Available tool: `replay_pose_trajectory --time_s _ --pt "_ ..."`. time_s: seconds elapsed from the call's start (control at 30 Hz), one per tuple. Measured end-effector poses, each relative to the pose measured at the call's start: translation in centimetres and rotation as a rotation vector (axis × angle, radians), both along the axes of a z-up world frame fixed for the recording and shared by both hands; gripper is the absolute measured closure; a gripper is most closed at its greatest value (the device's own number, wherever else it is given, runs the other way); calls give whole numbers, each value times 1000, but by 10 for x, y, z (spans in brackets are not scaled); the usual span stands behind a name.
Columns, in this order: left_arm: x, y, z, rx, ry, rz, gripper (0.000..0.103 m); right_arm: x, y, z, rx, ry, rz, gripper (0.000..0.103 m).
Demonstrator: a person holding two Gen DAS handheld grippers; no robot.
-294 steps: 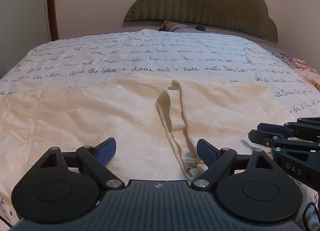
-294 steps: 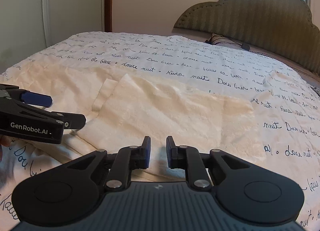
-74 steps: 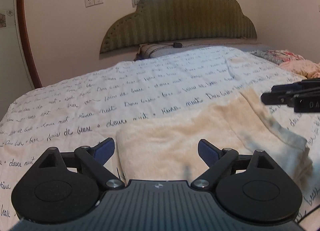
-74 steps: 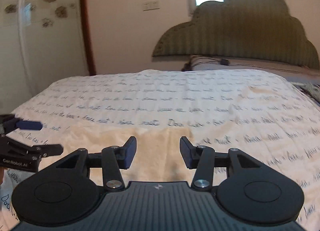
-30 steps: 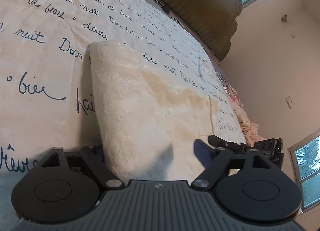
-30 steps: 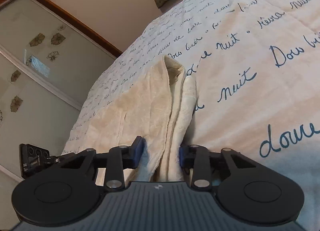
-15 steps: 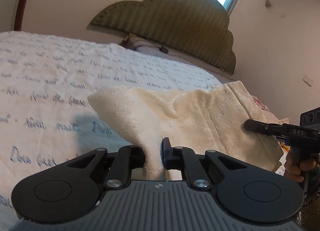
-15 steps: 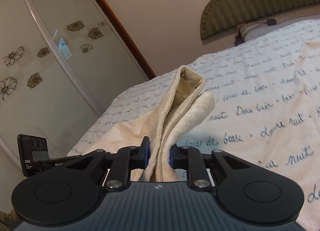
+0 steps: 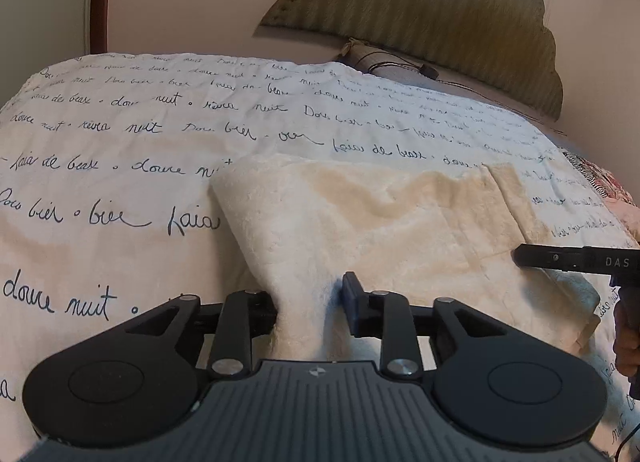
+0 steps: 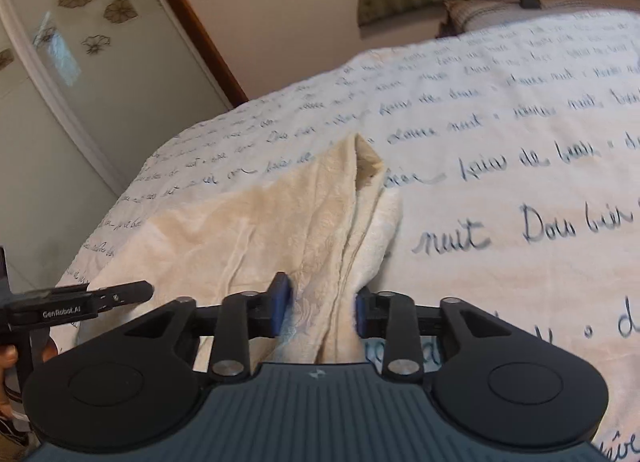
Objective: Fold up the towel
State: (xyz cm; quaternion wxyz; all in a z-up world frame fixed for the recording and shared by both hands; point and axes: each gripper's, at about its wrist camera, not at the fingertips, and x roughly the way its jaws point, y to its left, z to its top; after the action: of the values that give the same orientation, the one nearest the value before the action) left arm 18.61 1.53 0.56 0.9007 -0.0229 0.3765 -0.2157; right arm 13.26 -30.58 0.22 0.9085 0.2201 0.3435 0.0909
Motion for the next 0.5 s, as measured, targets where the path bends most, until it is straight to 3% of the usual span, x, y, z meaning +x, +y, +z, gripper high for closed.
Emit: replay_pose_trajectory --time_s 0.1,0.17,0.23,0.3,0.4,0.5 --pt "-9 12 7 34 -26 57 39 -19 -7 7 -42 -13 -50 66" --pt "-23 14 18 94 -80 89 39 -38 8 26 -230 -84 -108 65" --pt "-42 14 30 128 -136 102 39 -54 26 41 -338 -173 -70 65" --pt "-62 8 40 103 -175 81 30 -59 43 48 -309 -207 30 65" --pt "-82 -6 39 61 -166 -4 9 -58 69 38 -304 -153 131 67" --pt "-82 -23 16 151 -85 -42 10 -52 79 14 -366 -67 111 68"
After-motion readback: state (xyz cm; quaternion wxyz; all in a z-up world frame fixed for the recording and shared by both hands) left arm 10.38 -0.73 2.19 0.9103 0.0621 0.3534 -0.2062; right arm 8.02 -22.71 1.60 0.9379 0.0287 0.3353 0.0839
